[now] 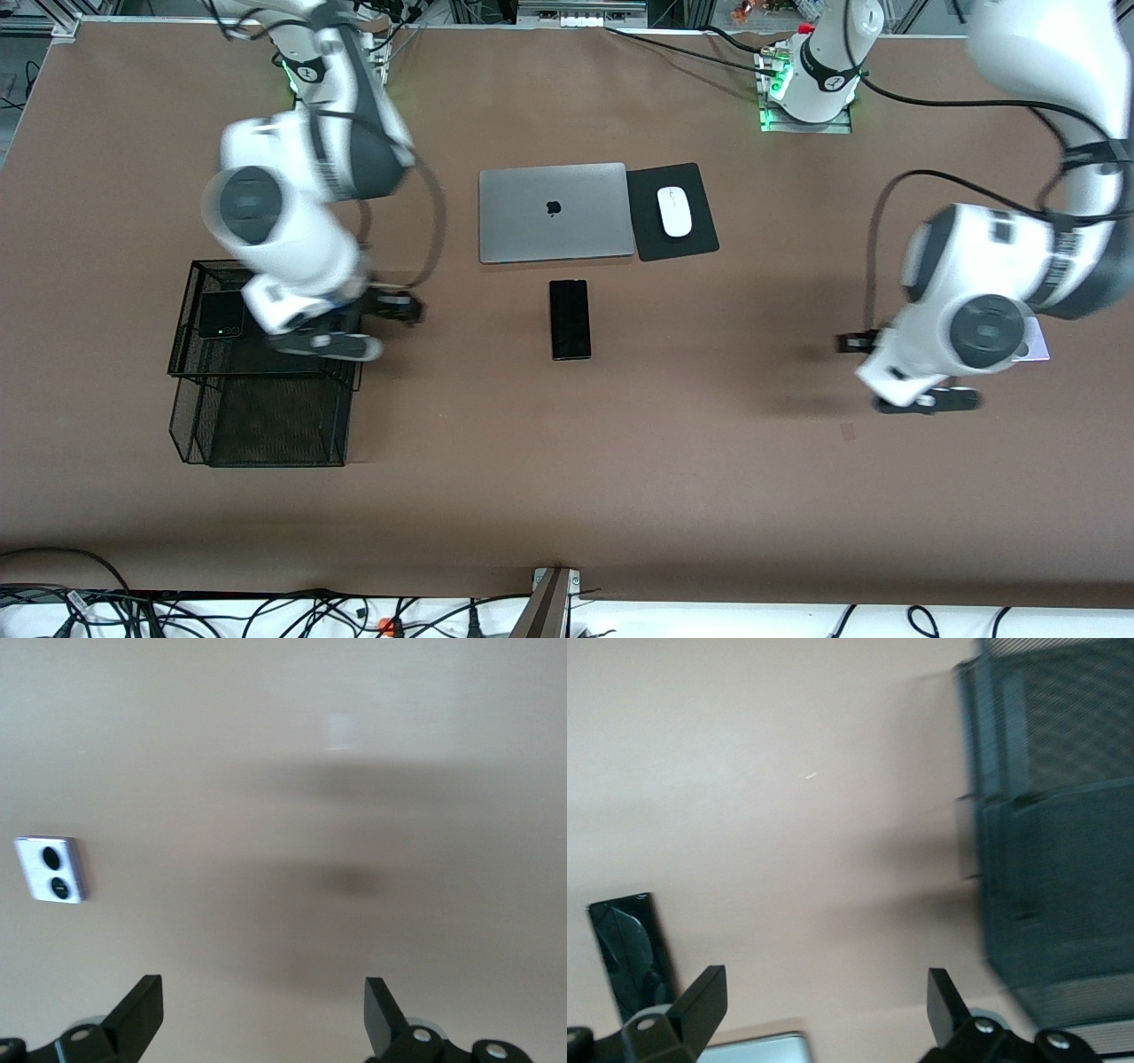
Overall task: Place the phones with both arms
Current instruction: 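Grasp the tall phone with the right gripper while the left gripper descends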
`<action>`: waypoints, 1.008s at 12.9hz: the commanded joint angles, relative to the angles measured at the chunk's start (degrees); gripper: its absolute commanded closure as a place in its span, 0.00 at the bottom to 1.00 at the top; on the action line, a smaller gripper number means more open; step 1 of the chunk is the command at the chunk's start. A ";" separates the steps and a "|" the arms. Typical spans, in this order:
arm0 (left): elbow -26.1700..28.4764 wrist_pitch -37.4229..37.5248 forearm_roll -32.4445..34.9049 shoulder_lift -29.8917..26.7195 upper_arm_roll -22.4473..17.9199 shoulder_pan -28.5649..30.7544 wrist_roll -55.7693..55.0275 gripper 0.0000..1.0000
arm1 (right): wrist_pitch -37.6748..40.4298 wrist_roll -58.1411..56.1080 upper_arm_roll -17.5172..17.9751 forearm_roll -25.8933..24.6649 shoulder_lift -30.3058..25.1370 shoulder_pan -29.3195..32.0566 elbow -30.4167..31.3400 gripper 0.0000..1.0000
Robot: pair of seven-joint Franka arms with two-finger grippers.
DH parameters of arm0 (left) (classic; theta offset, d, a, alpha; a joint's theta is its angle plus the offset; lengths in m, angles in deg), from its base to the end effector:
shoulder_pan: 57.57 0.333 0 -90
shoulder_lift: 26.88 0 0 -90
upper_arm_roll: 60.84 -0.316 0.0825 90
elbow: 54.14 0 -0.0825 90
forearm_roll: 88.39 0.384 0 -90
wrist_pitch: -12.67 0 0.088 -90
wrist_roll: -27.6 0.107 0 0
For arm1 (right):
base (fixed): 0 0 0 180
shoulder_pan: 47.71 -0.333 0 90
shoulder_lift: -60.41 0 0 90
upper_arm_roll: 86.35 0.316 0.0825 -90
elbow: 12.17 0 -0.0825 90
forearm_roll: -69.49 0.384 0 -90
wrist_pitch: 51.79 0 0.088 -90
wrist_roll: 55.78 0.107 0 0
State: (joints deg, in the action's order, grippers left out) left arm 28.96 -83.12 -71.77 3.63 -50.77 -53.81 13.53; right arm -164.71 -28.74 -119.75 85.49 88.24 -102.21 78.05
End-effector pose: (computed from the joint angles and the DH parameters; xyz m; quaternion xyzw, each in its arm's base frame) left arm 0.6690 -0.0271 0.3620 -0.9836 -0.0356 0.1303 0.1195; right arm 0.6005 0.3087 0.3948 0.9968 -0.0804 -0.0012 0.0025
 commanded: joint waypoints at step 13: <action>24.54 -43.90 2.27 -0.46 0.92 33.85 34.54 0.00 | -12.32 14.90 15.83 -1.41 21.56 -2.80 -14.82 0.00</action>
State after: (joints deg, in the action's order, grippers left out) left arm 49.31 -120.24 -70.49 2.88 -50.85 -22.87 45.10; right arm -176.59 -11.56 -104.61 85.02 108.28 -105.33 64.27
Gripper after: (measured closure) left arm 0.000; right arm 0.000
